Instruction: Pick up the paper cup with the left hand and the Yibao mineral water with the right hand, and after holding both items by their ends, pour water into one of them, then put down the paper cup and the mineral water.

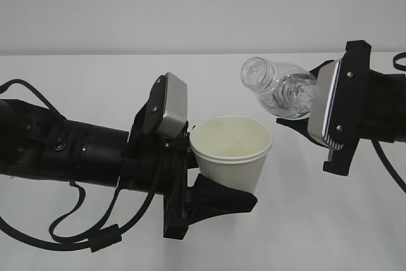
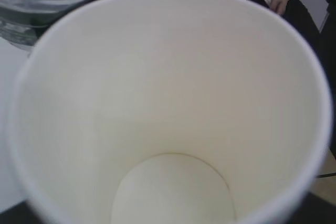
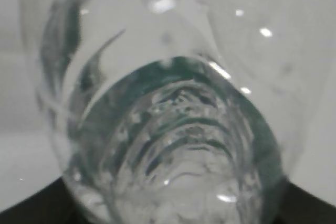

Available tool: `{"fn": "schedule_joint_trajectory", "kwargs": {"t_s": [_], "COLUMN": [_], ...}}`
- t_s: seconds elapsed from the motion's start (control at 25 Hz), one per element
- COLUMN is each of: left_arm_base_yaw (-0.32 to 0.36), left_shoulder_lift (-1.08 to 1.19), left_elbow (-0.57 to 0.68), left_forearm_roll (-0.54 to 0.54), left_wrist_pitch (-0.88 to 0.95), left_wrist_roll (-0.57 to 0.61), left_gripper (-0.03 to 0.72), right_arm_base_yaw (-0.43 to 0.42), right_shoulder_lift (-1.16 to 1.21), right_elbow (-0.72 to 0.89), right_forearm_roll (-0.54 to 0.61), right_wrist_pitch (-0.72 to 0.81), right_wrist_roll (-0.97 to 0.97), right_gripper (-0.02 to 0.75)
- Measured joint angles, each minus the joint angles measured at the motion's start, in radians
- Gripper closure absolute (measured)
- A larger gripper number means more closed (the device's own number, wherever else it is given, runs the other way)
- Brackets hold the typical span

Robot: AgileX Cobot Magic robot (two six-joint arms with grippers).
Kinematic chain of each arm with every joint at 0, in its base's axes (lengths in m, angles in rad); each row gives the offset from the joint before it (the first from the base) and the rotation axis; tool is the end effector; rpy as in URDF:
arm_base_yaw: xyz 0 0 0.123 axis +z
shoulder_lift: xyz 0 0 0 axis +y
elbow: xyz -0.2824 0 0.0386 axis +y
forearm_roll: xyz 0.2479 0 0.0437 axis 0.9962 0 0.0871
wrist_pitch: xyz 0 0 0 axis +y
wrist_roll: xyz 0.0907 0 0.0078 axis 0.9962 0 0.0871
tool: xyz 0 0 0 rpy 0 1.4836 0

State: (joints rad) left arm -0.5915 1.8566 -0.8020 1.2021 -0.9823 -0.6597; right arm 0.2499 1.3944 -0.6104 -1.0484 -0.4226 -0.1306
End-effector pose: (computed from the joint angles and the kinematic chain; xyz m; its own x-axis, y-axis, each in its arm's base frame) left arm 0.2331 -0.2416 0.1628 -0.0842 0.2834 -0.9553 0.9959 0.0564 -0.0711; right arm 0.2541 0.0981 0.2246 0.3017 -0.7989 -0.5204 -0.6284 0.2440 -0.7387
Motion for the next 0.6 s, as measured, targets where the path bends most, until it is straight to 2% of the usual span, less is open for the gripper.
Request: {"fn": "schedule_joint_trajectory", "kwargs": {"t_s": [0.6], "left_arm_base_yaw": [0.0], "left_shoulder_lift": [0.0], "left_elbow": [0.0], "left_forearm_roll": [-0.002], "left_wrist_pitch": [0.003], "left_wrist_roll": [0.0], "left_gripper": [0.237], "right_arm_base_yaw": [0.0], "right_shoulder_lift": [0.0], "right_elbow": [-0.038], "right_forearm_roll": [0.0], "right_wrist_pitch": [-0.002], "right_wrist_roll": [-0.076], "right_gripper": [0.303]}}
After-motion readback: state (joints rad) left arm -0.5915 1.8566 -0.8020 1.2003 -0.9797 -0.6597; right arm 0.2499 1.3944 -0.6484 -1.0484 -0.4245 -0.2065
